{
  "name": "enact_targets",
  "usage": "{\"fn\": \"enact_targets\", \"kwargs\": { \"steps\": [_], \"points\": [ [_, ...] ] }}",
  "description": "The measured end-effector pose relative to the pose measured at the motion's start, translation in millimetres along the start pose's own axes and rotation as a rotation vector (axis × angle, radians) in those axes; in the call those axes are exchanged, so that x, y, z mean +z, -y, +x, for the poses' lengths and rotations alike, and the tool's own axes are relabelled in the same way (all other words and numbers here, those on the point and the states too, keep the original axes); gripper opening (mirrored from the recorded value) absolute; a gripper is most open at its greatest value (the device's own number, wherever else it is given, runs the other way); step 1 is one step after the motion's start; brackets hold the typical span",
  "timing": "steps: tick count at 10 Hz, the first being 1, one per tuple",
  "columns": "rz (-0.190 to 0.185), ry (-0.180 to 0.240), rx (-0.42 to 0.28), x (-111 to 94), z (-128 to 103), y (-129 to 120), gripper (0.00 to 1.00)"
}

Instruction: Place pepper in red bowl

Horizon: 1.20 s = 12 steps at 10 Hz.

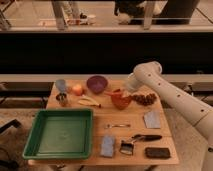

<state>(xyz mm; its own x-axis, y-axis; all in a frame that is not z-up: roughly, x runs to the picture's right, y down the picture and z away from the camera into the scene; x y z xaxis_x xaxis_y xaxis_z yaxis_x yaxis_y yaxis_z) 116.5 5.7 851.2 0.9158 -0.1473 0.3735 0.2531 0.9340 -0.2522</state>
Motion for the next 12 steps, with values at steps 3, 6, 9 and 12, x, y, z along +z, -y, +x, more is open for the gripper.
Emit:
{"fn": "enact_targets", "kwargs": {
  "steps": [3, 6, 9, 12],
  "points": [
    [0.028, -0.012, 0.008, -3.8, -5.7, -0.5, 0.68],
    [0.039, -0.019, 0.013, -3.9, -8.3, 1.0, 0.80],
    [0.048, -0.031, 0.023, -4.7, -6.7, 1.3, 0.80],
    [0.066, -0.032, 0.041, -9.8, -6.3, 0.2, 0.80]
  ]
}}
